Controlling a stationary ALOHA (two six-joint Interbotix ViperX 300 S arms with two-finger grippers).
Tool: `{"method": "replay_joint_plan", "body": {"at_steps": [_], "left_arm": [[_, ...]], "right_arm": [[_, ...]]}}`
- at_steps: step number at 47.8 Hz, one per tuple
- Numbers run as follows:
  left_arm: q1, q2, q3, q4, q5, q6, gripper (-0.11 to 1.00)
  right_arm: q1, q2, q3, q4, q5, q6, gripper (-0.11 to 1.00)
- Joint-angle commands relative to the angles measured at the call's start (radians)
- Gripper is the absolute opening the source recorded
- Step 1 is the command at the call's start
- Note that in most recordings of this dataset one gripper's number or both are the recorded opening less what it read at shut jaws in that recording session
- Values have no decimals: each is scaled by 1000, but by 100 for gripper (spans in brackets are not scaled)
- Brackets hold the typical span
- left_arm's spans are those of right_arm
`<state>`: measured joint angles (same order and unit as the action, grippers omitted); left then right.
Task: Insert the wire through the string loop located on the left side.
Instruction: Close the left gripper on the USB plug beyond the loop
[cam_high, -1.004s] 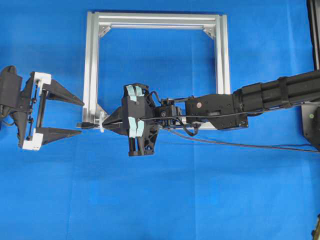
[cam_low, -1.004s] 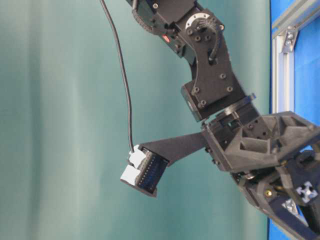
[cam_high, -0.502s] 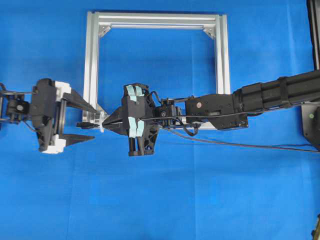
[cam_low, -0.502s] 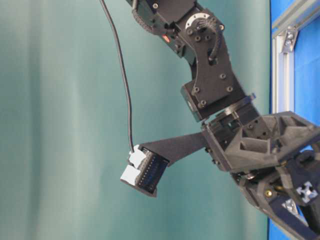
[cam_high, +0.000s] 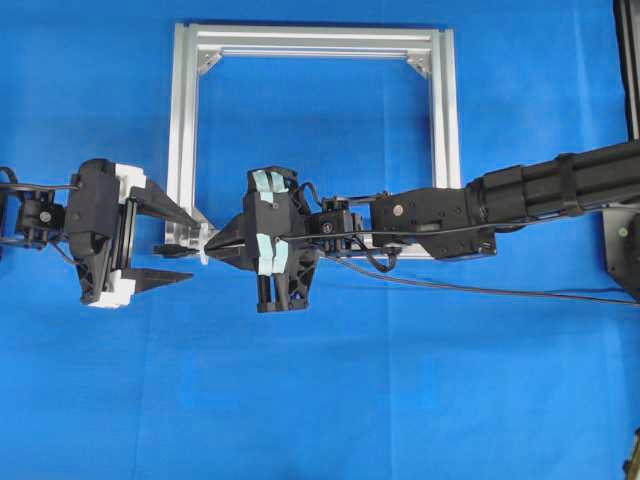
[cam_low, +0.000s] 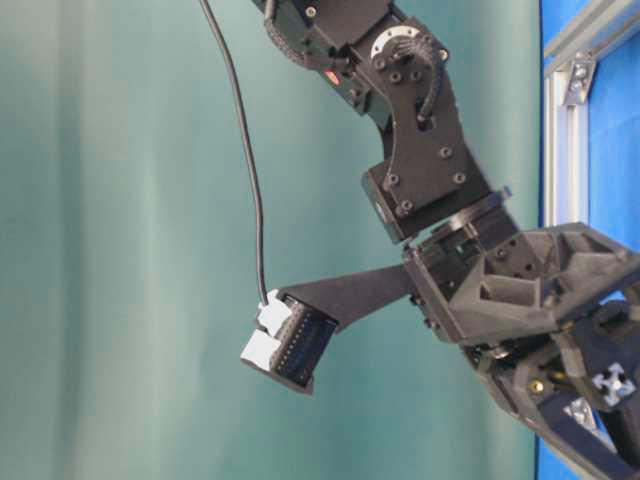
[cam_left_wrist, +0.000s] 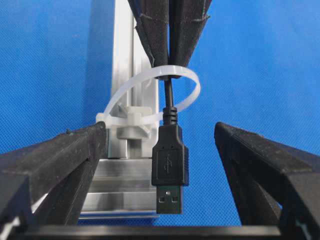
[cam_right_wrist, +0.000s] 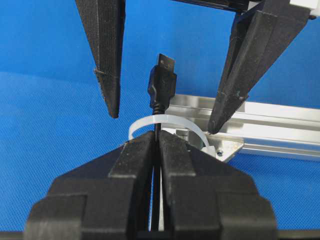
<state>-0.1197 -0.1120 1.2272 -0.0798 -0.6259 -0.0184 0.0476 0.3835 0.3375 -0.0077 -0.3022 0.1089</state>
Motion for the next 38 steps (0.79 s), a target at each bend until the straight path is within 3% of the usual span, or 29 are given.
{"method": "replay_joint_plan", "body": {"at_steps": [1, 23, 28, 32, 38], "left_arm": [[3, -12, -5, 2, -9, 2, 90], [3, -12, -12, 2, -8, 12, 89], [3, -12, -12, 2, -9, 15, 85], [3, -12, -11, 2, -8, 18, 70], [3, -14, -9, 2, -6, 23, 30]], "right_arm": [[0, -20, -17, -2, -5, -2, 3], [0, -21, -17, -2, -3, -2, 3], [0, -20, -17, -2, -3, -2, 3], [0, -20, -17, -2, -5, -2, 3], [0, -20, -15, -2, -3, -3, 3]]}}
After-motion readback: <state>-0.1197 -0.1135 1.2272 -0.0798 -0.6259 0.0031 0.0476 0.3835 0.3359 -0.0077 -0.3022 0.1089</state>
